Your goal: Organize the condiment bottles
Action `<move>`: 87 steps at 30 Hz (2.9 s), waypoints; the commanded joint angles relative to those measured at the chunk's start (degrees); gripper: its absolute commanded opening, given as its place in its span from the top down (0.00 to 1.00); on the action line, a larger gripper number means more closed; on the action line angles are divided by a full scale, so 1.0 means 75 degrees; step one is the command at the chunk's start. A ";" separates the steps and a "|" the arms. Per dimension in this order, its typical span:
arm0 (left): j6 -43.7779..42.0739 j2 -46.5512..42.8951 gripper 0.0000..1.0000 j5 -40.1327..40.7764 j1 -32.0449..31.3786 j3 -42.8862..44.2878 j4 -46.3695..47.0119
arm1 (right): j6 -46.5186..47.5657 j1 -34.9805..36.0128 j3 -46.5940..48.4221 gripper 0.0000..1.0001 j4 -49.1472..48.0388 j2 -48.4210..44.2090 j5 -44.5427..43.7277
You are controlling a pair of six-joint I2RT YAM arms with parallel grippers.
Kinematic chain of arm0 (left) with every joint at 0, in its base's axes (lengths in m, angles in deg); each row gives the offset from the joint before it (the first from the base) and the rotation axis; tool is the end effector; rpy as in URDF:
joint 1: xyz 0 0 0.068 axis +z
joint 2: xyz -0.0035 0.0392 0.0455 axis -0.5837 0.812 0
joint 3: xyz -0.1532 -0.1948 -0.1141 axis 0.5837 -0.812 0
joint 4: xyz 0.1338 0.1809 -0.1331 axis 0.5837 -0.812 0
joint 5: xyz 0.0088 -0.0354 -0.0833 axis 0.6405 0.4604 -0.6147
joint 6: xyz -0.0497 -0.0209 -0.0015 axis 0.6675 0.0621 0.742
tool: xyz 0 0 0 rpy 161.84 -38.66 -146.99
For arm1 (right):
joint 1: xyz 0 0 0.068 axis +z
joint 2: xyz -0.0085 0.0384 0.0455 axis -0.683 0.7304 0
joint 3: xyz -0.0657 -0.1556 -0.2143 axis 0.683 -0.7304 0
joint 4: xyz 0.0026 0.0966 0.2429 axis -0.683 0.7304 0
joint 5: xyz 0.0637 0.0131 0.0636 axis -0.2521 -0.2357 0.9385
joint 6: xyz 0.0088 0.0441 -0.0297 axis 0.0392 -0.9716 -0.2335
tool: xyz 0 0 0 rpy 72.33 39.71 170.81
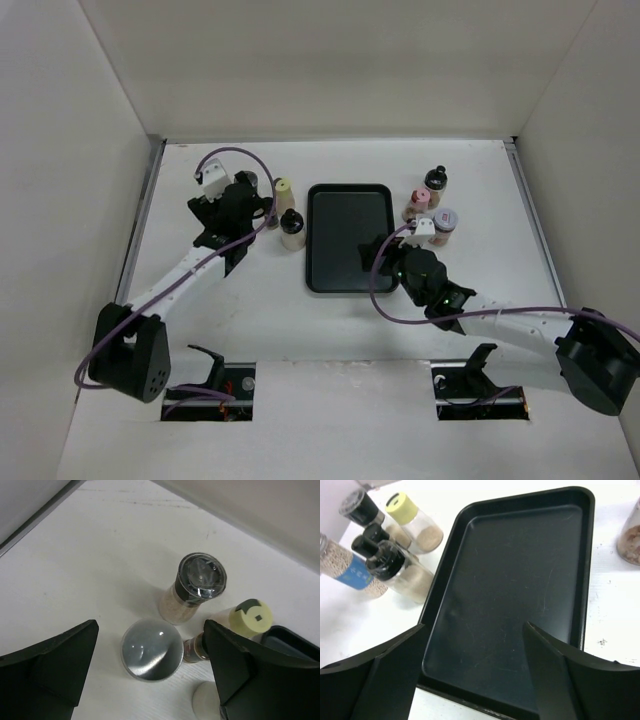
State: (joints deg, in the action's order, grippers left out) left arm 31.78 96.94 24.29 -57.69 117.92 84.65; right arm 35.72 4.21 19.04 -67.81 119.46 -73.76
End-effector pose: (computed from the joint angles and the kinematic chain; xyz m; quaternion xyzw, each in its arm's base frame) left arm 0.2646 -0.0801 0.2783 -0.2595 0.7542 0.0566 0.6005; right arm 0.1740 0.1651 0.2198 0.0159 0.7721 0.2339 0.5907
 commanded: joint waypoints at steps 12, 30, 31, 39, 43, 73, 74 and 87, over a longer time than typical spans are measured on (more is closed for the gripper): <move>-0.0130 0.1096 0.63 -0.0410 0.0382 0.0137 0.0733 | 0.0008 -0.0053 0.0128 0.13 -0.0475 0.0083 0.0288; -0.2087 -0.0222 0.74 0.0072 -0.2430 0.2338 0.2641 | -0.0425 -0.0510 -0.0282 0.25 -0.0639 -0.0479 0.0124; -0.2087 0.0107 0.74 -0.0045 -0.2442 0.2514 0.2759 | -0.0437 -0.0510 -0.0340 0.30 -0.0639 -0.0607 0.0112; -0.1830 0.3025 0.73 -0.1077 -0.2466 0.4120 0.3076 | -0.0426 -0.0663 -0.0482 0.55 -0.0557 -0.1054 0.0018; -0.1736 0.4034 0.73 -0.1404 -0.2419 0.4578 0.3030 | -0.0473 -0.0803 -0.0552 0.51 -0.0557 -0.1066 -0.0076; -0.1853 0.3536 0.06 -0.1477 -0.2278 0.2812 0.4166 | -0.0531 -0.0827 -0.0446 0.36 -0.0580 -0.0796 0.0182; -0.1829 0.3138 0.06 -0.1418 -0.2302 0.2530 0.4085 | -0.0520 -0.0815 -0.0458 0.35 -0.0604 -0.0819 0.0147; -0.0365 -0.0077 0.08 -0.1042 -0.2220 -0.0471 0.0697 | -0.0532 -0.0827 -0.0365 0.08 -0.0651 -0.0586 0.0440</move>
State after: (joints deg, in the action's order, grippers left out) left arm 26.09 95.58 16.51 -74.30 117.81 96.65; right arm 31.88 -1.82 15.17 -69.32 114.31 -71.99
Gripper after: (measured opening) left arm 0.916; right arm 0.912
